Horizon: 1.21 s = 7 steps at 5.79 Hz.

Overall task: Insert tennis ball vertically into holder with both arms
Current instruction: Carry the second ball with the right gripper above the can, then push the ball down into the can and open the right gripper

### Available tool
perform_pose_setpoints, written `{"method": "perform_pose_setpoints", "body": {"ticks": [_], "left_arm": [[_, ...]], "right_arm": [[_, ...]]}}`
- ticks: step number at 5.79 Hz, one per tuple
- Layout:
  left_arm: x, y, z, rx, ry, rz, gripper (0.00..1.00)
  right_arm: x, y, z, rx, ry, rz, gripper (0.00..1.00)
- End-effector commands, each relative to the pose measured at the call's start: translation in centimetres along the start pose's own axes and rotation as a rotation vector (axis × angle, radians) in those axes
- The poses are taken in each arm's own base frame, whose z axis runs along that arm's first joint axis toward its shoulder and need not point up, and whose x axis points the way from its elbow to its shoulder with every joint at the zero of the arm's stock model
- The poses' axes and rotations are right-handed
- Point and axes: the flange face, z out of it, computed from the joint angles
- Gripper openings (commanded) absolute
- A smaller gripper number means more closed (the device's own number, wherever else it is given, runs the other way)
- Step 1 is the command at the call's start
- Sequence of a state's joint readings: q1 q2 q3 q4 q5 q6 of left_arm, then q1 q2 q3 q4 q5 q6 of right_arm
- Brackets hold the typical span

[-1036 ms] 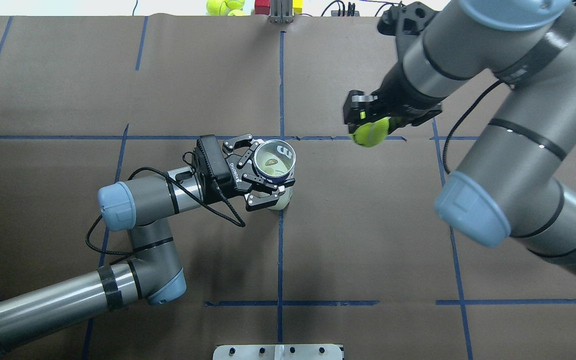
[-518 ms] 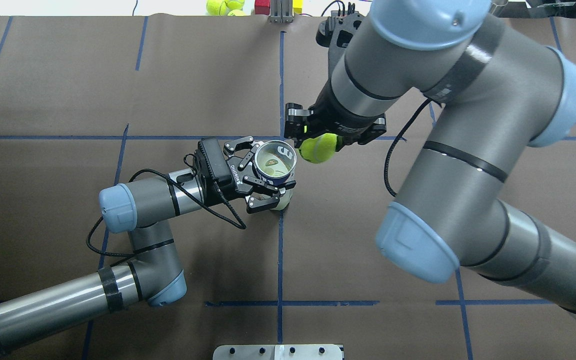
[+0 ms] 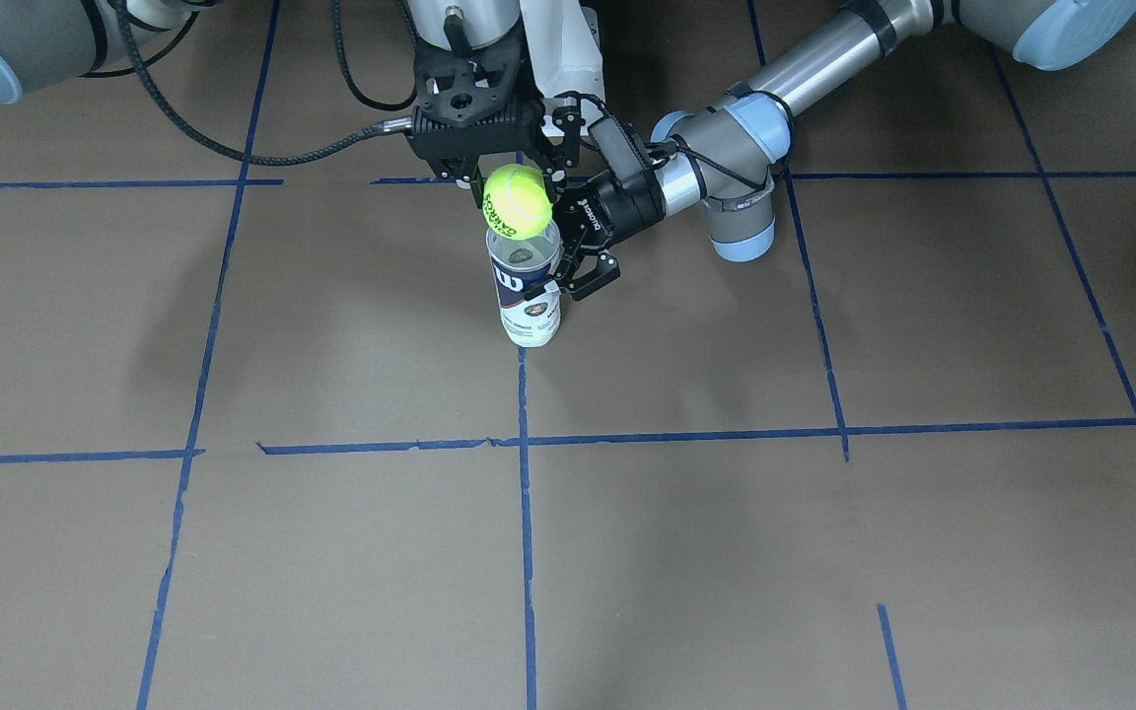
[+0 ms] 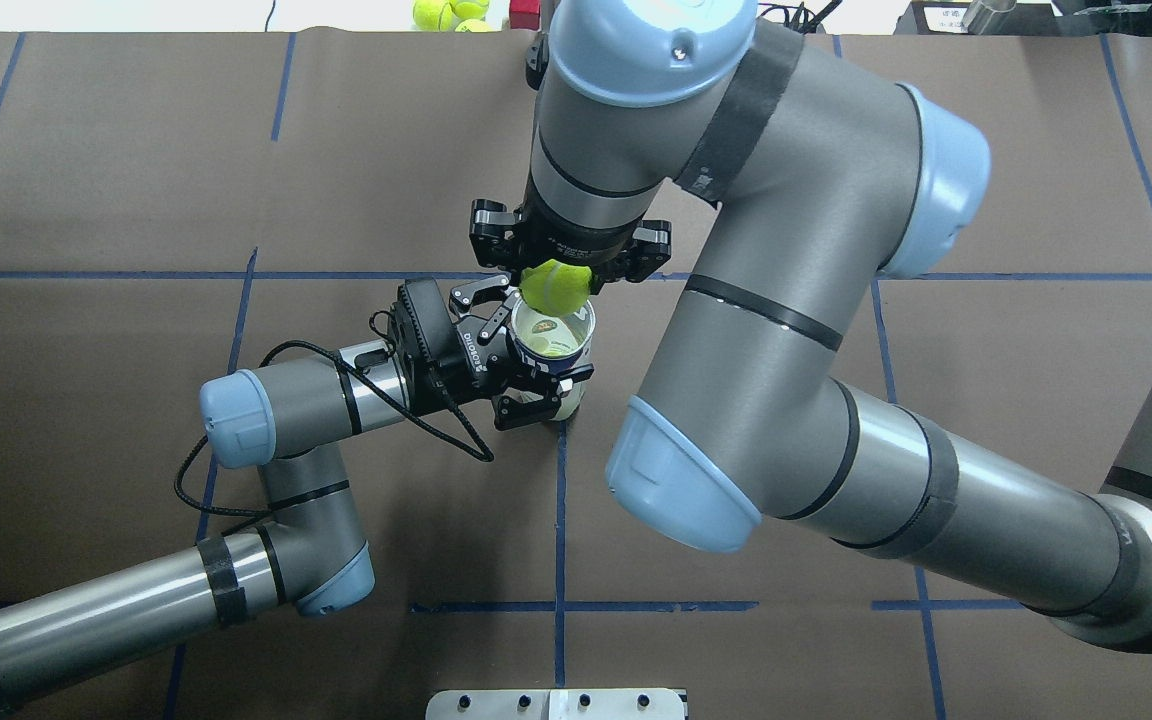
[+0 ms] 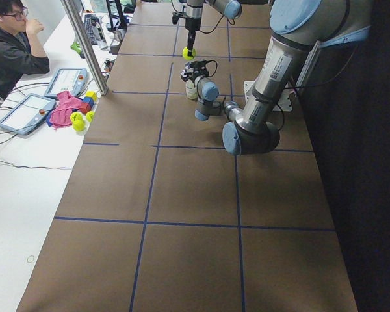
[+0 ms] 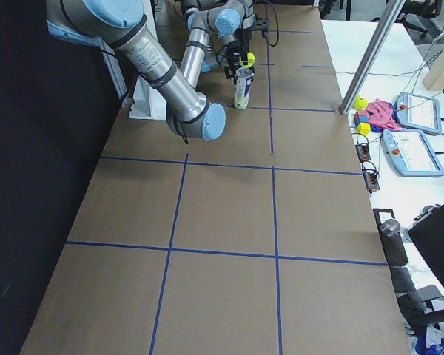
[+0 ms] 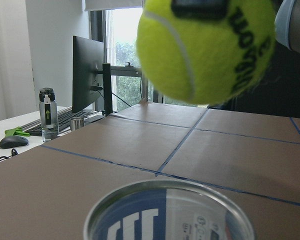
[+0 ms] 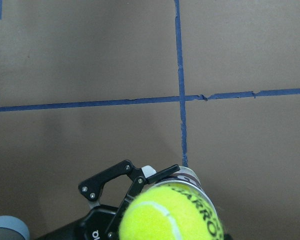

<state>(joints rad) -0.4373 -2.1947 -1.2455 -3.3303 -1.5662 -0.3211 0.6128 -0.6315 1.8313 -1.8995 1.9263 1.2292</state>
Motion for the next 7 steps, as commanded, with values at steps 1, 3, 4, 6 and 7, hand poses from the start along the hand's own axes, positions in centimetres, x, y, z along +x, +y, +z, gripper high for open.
{"method": "perform_pose_setpoints", "body": {"ticks": [1,3,4,6,7], "left_arm": [[0.0,0.0,0.0,-0.001,0.000,-0.006,0.85],[0.0,0.1,0.0,-0.001,0.000,-0.009,0.85],[0.0,0.0,-0.1,0.001,0.000,-0.009,0.85],[0.0,0.1,-0.1,-0.001,0.000,-0.009,0.83],[-0.1,0.2,-0.1,-0.002,-0.001,-0.009,0.83]], "right_arm": [[-0.4,0.4,0.9,-0.001,0.014,-0.004,0.00],[-0.8,1.7,2.0,0.001,0.026,-0.022,0.01],[-0.7,2.1,2.5,-0.008,0.034,-0.024,0.02],[-0.6,2.1,2.7,0.001,0.039,-0.025,0.03],[-0.5,2.1,2.9,0.002,0.045,-0.027,0.04]]}}
